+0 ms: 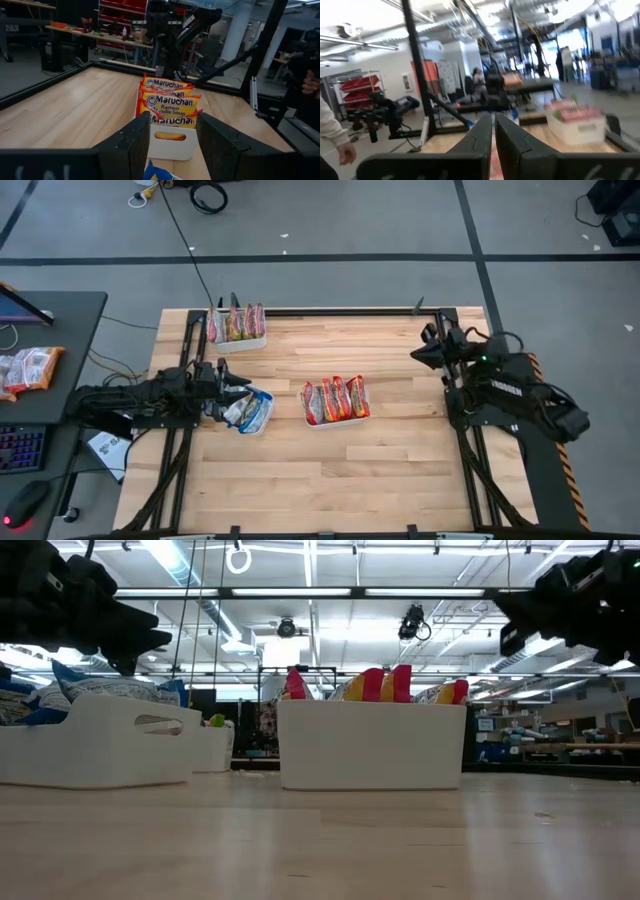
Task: Sort Maruchan noodles
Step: Return to Home Position
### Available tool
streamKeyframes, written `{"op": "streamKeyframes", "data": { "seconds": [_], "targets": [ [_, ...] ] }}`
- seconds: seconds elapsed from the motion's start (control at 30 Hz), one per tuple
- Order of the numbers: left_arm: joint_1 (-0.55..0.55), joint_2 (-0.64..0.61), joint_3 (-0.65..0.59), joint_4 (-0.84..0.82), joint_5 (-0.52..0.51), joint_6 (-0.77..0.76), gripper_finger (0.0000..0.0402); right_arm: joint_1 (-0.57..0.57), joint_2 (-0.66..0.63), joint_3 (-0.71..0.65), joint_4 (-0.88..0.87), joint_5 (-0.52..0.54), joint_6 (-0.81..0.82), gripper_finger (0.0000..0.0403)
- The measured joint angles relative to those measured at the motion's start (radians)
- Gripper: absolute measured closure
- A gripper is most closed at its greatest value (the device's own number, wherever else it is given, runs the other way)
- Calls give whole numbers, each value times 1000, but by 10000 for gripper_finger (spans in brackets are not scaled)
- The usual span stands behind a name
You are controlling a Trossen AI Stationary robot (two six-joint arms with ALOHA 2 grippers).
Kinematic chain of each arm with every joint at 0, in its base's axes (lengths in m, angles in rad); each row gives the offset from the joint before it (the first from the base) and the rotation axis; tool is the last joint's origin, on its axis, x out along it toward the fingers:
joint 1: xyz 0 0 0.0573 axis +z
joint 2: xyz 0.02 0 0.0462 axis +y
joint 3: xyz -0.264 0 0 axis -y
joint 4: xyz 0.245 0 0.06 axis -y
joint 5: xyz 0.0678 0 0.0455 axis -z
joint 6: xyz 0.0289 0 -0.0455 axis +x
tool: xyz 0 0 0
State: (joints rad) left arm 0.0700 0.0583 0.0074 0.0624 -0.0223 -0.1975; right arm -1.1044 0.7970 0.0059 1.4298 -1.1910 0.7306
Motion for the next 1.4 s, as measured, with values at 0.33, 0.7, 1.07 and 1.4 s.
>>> {"op": "streamKeyframes", "data": {
  "seconds": [0.33,0.7,1.07,1.4],
  "targets": [
    [0,0,0,1,0,0,237,336,-182,0,-346,296,-153,375],
    [0,0,0,1,0,0,237,1116,-212,0,-586,1084,-520,375],
    [0,0,0,1,0,0,237,1279,-610,0,-954,1228,-535,375],
    [0,9,0,18,-2,0,237,1197,-795,1,-1195,1066,-543,375]
  ]
}}
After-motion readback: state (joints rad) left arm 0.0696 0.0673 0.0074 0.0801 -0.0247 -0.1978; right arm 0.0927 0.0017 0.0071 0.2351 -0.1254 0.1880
